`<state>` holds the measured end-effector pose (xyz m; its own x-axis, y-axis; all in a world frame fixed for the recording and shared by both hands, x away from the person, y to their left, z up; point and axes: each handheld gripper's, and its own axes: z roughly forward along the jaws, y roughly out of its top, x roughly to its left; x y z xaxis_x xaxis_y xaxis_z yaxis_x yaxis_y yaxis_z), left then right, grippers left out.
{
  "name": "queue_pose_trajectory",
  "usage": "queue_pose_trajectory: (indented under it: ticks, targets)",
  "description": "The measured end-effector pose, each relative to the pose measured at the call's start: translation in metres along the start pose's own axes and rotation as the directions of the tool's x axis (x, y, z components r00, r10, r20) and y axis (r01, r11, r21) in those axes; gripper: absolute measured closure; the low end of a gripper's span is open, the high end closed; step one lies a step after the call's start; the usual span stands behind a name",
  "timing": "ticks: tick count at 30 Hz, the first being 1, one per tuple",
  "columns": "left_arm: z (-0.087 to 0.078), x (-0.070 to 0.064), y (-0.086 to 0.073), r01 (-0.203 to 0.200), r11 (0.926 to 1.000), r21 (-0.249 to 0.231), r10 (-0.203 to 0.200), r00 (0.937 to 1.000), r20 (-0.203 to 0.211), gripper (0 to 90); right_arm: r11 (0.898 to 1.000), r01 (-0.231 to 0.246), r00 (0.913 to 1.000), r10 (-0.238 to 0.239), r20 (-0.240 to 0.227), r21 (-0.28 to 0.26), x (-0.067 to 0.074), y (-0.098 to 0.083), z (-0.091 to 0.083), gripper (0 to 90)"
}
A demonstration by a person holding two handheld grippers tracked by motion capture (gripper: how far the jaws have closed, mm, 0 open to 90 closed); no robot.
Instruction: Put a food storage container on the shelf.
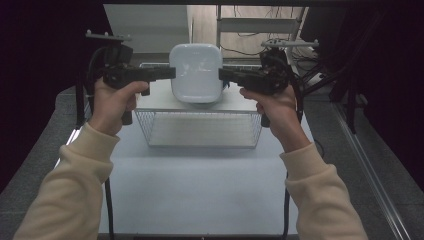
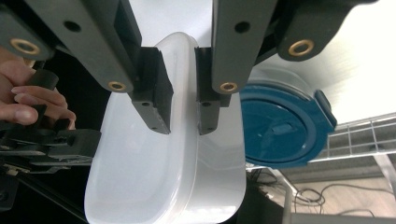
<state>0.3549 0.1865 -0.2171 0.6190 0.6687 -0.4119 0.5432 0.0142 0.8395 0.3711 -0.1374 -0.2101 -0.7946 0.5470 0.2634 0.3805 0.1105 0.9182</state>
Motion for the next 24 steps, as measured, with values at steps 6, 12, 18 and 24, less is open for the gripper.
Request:
queue_pose_trajectory:
  ticks: [6,12,18,24]
  targets:
    - [0.015,0.02,0.015,0.049,0.9986,0.017,-0.049,0.9988,0.005,76.3,1.0,-0.022,0.9996,0.021,0.017,0.023,-0.015,0.016,0.015,79.4]
    - [0.039,0.042,0.02,0.14,0.988,0.066,-0.141,0.9899,0.013,76.2,0.995,-0.082,0.9963,0.081,0.028,0.063,-0.038,0.02,0.028,79.4]
    - [0.05,0.053,0.025,0.175,0.9802,0.093,-0.175,0.9845,-0.003,76.3,0.98,-0.186,0.9824,0.186,0.008,0.066,-0.063,0.015,0.041,79.6]
    - [0.058,0.055,0.034,0.183,0.979,0.09,-0.183,0.9831,-0.008,76.3,0.965,-0.253,0.9673,0.251,0.039,0.073,-0.077,0.015,0.048,77.1]
